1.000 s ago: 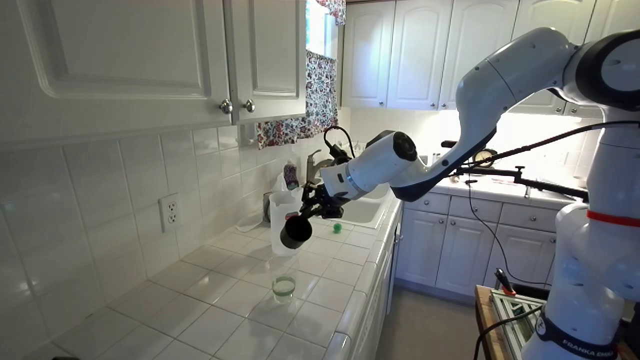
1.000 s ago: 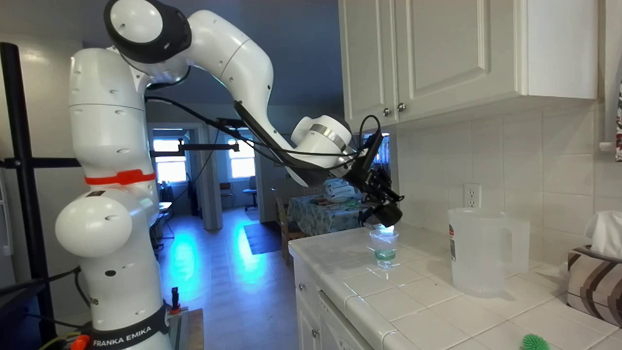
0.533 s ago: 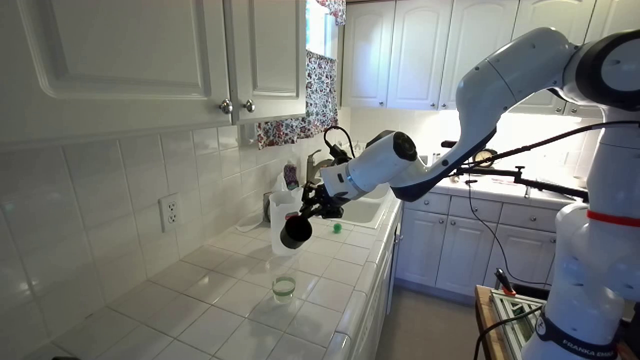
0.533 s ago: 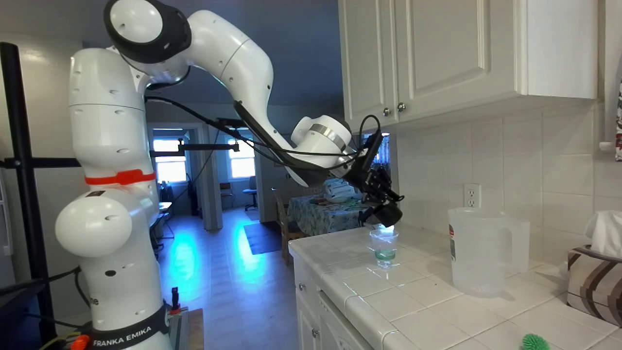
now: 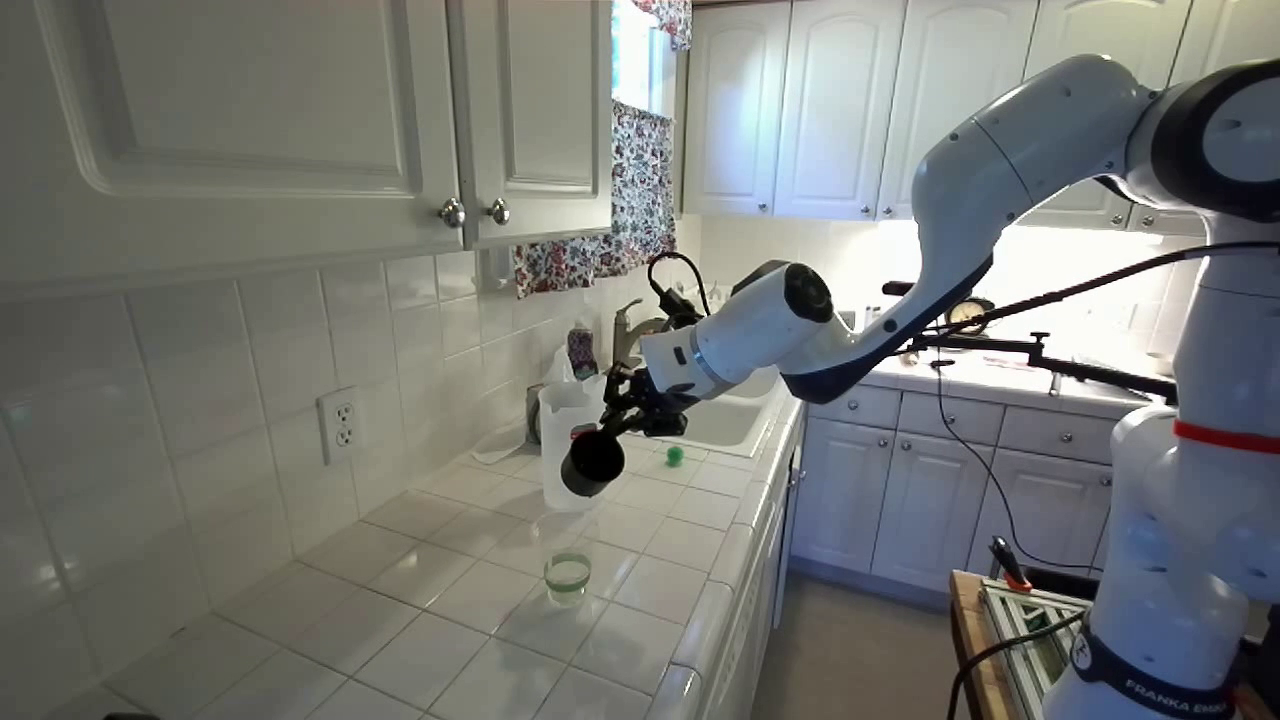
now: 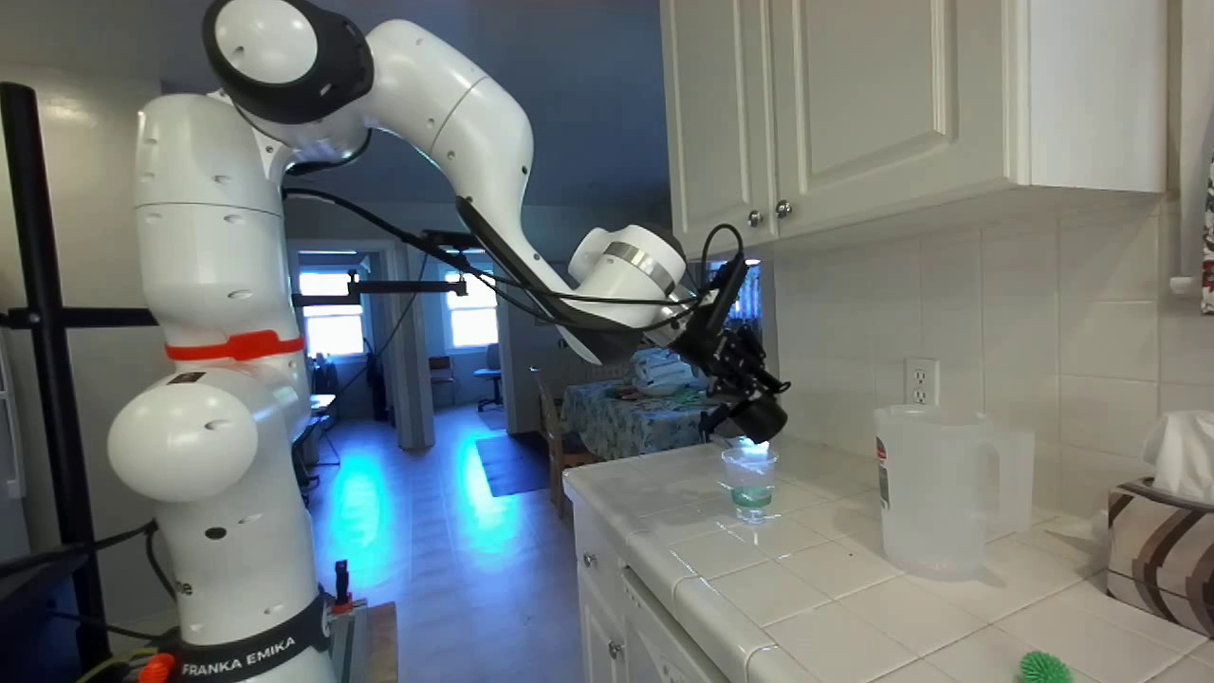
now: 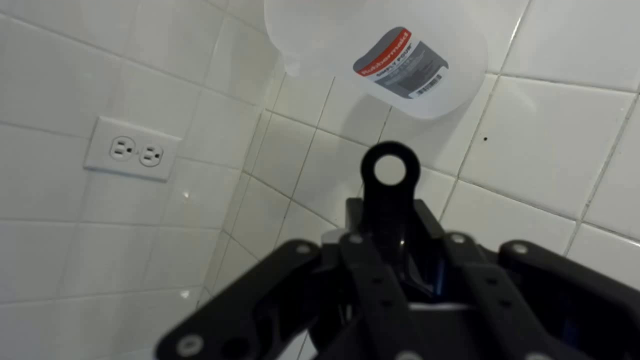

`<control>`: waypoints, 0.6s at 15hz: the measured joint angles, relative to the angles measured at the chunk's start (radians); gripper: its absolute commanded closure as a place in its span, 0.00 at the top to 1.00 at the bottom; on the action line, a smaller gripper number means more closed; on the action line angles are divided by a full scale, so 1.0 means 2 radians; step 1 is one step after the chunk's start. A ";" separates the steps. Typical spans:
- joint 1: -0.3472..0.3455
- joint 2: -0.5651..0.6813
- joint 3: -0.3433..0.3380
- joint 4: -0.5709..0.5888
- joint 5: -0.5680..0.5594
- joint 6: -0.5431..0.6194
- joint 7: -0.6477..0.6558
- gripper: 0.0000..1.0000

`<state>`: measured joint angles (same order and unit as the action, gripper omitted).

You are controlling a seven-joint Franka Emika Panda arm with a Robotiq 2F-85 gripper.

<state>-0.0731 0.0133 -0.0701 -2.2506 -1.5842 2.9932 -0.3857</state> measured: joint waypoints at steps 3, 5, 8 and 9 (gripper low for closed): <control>0.000 0.000 0.001 0.000 0.003 -0.008 0.000 0.25; 0.000 0.000 0.001 0.000 0.001 0.000 0.000 0.25; 0.000 0.000 0.001 0.000 0.001 0.002 0.000 0.25; 0.000 0.000 0.001 0.000 0.001 0.003 0.000 0.25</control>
<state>-0.0722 0.0141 -0.0674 -2.2509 -1.5821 2.9986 -0.3858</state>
